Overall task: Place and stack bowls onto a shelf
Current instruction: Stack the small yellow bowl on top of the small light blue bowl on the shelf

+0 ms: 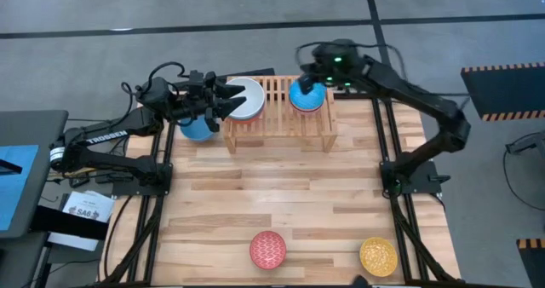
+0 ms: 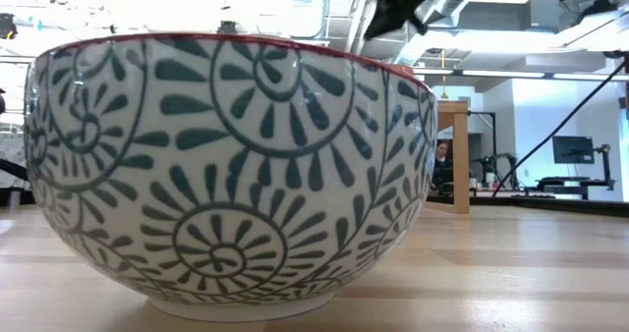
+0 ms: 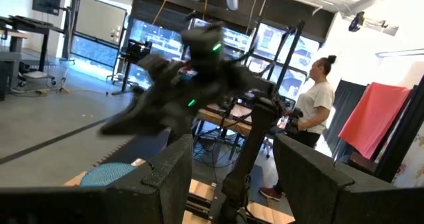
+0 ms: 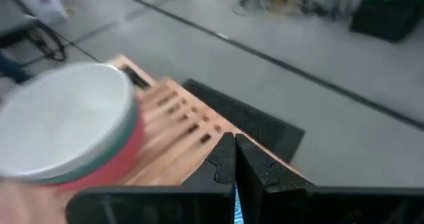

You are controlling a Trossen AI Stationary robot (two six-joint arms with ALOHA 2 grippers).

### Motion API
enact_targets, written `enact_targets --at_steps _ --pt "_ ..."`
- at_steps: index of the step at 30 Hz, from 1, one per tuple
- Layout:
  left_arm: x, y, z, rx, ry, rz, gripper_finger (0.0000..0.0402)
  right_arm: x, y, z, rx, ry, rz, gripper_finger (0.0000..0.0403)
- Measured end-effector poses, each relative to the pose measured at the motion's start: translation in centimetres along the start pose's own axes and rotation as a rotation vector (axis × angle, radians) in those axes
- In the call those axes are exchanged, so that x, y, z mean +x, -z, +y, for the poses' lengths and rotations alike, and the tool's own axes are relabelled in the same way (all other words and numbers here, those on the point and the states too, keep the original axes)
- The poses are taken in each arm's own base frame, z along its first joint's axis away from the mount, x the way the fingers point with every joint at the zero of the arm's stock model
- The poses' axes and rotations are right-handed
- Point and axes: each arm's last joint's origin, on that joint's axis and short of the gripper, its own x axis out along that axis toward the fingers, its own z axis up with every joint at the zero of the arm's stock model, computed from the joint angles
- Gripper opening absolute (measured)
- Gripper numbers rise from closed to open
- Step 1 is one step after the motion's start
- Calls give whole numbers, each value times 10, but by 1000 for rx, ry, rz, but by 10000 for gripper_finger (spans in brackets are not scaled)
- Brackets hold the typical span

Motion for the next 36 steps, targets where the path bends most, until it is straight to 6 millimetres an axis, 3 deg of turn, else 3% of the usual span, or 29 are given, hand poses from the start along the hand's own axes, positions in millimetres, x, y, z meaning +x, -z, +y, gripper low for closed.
enact_targets --at_steps 6,11,16,21,27,32,36 --pt "0 6 1 17 -1 69 195 -69 0 14 -69 -199 5 31" --pt "-1 11 2 32 -3 121 195 -113 35 34 -132 -354 10 25" --pt "0 12 0 40 9 128 195 -140 60 44 -82 -469 -89 35" --pt "0 13 -2 44 8 128 195 -148 63 47 -78 -514 -124 50" --pt "0 14 -2 26 4 132 195 -142 65 52 -16 -545 -76 53" --pt "0 14 -1 16 6 140 195 -129 85 79 13 -720 172 85" --pt "0 15 -1 7 2 144 195 -129 129 101 -89 -731 564 133"
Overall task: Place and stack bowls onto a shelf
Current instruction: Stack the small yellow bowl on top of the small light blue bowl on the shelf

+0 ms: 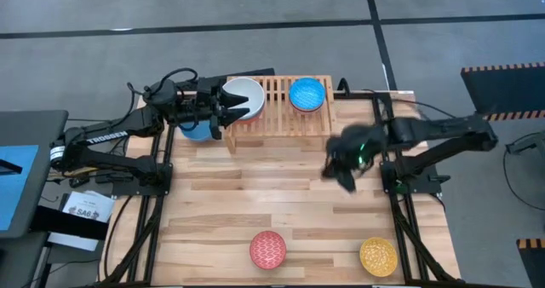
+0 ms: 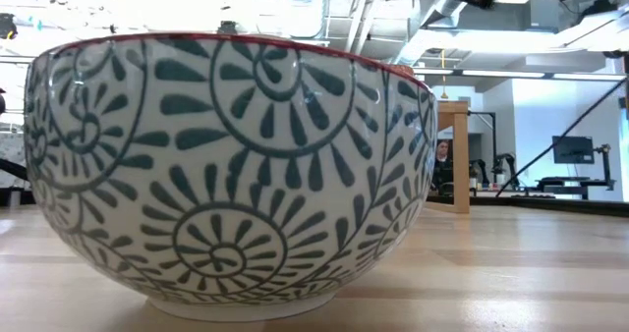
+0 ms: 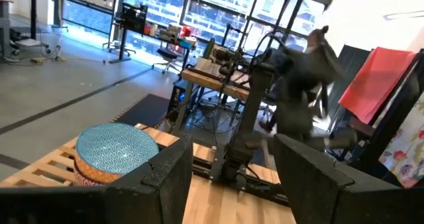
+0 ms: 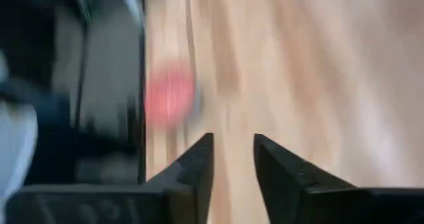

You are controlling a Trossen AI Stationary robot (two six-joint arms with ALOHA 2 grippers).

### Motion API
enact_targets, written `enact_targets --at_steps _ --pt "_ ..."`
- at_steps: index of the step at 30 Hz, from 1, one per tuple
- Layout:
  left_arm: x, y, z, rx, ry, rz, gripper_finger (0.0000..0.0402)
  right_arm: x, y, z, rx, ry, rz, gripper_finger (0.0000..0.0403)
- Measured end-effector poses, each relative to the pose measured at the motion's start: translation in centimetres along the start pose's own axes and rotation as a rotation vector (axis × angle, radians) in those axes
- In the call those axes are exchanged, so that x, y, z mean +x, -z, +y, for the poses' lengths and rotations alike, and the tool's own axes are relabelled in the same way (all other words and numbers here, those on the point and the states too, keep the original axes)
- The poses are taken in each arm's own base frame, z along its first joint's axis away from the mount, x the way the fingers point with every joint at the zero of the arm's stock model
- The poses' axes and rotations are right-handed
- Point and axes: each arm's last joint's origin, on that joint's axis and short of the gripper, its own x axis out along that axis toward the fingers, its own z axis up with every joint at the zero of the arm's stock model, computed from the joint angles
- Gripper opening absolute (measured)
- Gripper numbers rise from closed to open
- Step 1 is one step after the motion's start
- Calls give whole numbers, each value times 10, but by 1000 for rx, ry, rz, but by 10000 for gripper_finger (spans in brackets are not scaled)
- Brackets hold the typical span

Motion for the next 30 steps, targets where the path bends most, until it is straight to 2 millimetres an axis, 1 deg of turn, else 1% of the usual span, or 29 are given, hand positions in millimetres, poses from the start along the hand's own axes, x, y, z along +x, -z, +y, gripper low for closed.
enact_targets --at_steps 3,5,8,10,13,16,19,23,26,30 --pt "0 -1 0 -8 1 -6 195 21 33 14 29 45 315 168" --pt "0 -1 0 -26 -11 -11 195 32 53 29 -11 66 456 189" --pt "0 -1 1 -34 -38 -22 195 39 79 54 -87 45 554 217" --pt "0 -2 1 -42 -56 -32 195 43 98 64 -112 29 589 231" --pt "0 -2 2 -46 -71 -40 195 44 128 64 -87 75 665 245" --pt "0 -2 2 -45 -65 -38 195 37 151 58 7 101 723 249" --pt "0 -2 1 -40 -33 -26 195 30 161 56 118 121 718 249" --pt "0 -1 0 -23 -4 -15 195 27 166 59 237 158 715 249" --pt "0 -1 -1 -23 24 -5 195 32 172 62 273 205 735 249" --pt "2 2 -2 -37 69 23 195 48 184 70 278 239 790 249"
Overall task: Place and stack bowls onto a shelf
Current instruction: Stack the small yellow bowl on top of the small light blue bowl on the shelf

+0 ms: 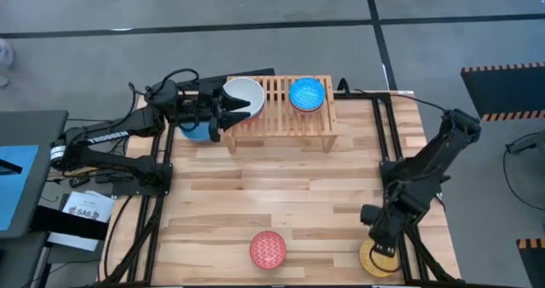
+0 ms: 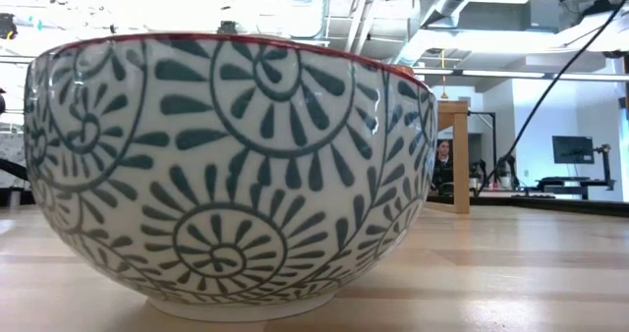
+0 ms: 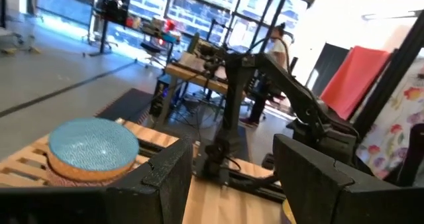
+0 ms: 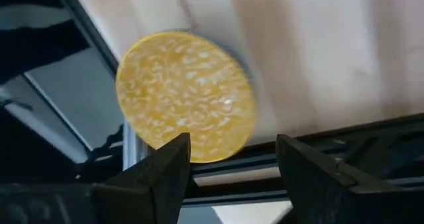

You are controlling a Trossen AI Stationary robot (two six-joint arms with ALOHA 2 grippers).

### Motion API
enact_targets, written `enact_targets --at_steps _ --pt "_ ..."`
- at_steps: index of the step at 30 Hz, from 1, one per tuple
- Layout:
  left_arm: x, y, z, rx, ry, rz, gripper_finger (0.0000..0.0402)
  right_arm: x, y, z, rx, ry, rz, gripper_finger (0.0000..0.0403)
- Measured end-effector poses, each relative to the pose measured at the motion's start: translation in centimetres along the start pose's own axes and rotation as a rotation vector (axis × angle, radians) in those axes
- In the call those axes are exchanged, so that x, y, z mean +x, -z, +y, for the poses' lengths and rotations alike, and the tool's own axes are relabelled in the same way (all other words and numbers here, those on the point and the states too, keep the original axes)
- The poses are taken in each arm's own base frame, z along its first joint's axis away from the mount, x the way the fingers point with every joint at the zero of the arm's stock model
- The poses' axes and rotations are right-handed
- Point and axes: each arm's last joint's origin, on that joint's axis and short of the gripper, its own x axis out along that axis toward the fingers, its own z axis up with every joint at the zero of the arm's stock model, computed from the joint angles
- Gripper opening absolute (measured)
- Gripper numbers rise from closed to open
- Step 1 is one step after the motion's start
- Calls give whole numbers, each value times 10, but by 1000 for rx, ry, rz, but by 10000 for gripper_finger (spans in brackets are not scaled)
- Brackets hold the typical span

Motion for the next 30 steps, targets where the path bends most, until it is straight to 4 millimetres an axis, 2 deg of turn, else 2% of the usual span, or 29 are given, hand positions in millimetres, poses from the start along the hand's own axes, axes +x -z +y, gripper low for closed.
enact_targets --at_steps 2,9,15,20,24,27,30 --pt "0 0 0 -1 -1 1 195 9 0 7 -17 0 10 249" --pt "0 0 0 -8 -2 -4 195 45 -1 10 -52 197 -4 249" --pt "0 0 0 -33 -16 -8 195 57 2 15 -105 188 -29 249" --pt "0 0 0 -48 -17 -8 195 75 7 0 -57 226 -22 249" --pt "0 0 0 -49 -18 -9 195 80 9 -6 -39 244 -29 243" --pt "0 -1 1 -48 -34 -15 195 81 9 -5 -63 235 -34 206" --pt "0 -1 1 -43 -41 -18 195 81 9 -4 -85 224 -33 121"
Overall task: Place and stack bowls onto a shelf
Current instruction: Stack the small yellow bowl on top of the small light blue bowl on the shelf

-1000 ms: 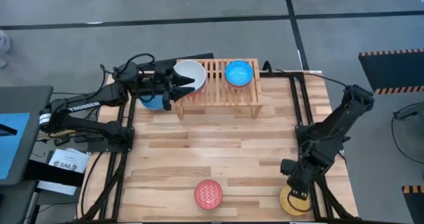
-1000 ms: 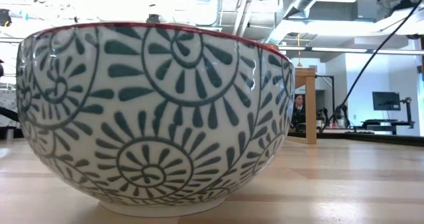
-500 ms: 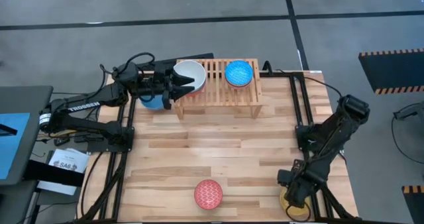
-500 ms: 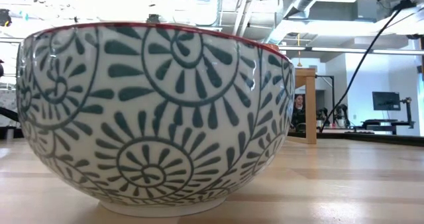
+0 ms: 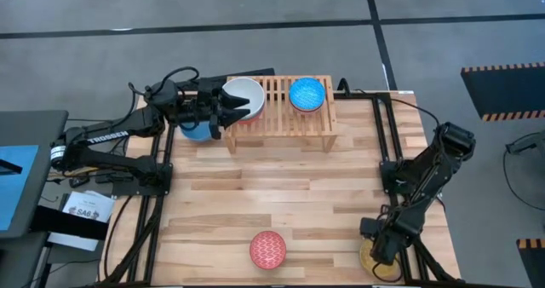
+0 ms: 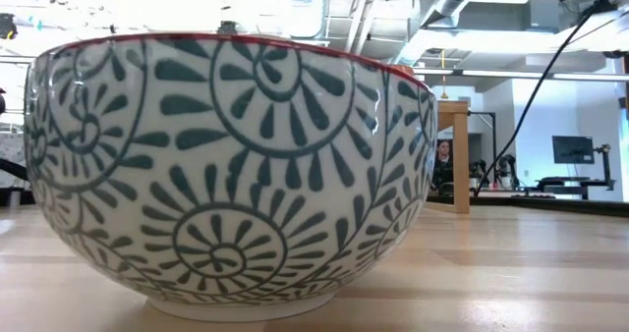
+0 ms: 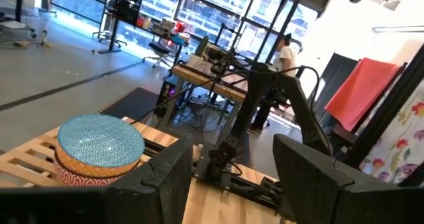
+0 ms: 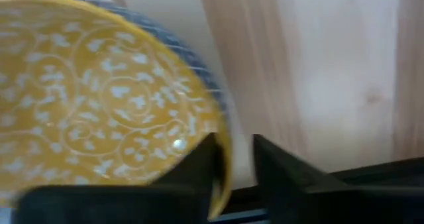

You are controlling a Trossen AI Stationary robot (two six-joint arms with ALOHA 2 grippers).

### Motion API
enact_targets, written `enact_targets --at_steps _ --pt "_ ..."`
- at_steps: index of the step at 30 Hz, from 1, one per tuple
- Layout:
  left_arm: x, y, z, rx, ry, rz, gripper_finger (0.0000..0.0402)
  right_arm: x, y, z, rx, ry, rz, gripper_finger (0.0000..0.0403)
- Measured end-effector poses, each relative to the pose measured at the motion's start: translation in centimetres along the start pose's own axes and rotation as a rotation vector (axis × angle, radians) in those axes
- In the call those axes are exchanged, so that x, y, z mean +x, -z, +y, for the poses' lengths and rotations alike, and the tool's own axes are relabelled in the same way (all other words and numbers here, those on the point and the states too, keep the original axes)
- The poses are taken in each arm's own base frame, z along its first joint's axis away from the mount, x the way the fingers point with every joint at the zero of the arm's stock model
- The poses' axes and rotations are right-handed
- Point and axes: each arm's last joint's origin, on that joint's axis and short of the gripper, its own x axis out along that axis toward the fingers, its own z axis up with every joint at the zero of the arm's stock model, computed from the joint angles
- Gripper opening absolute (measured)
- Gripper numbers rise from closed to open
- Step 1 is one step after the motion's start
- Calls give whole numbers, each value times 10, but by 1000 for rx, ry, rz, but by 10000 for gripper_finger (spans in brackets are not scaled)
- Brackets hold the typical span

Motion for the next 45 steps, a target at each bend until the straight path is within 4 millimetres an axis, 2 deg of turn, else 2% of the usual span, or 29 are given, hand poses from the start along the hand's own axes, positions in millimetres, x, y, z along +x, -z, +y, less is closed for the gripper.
enact_targets --at_steps 2,3,11,14,17,21,25,30,35,40,42,45 --pt "0 0 0 7 -1 -1 195 0 0 0 -2 -1 -4 49" --pt "0 0 0 8 -1 -1 195 -1 0 0 -16 -7 -4 35" --pt "0 0 0 27 -19 -9 195 -6 1 -2 -11 -26 -13 36" --pt "0 -1 1 29 -25 -14 195 -18 1 -5 -4 -81 -28 36" --pt "0 -1 1 29 -24 -13 195 -38 -1 -10 5 -191 -59 36" --pt "0 -1 1 29 -24 -13 195 -78 -14 -19 46 -430 -153 36" --pt "0 -1 1 24 -24 -13 195 -134 -39 -39 113 -568 -367 36" --pt "0 -1 1 23 -24 -12 195 -216 -71 -84 185 -519 -661 36" --pt "0 -1 1 21 -24 -11 195 -287 -98 -132 343 -402 -843 36" --pt "0 -1 1 12 -24 -13 195 -333 -123 -181 491 -252 -901 36" --pt "0 -1 1 9 -24 -13 195 -341 -133 -199 546 -196 -880 36" --pt "0 -1 1 -13 -24 -13 195 -343 -152 -223 630 -138 -822 36"
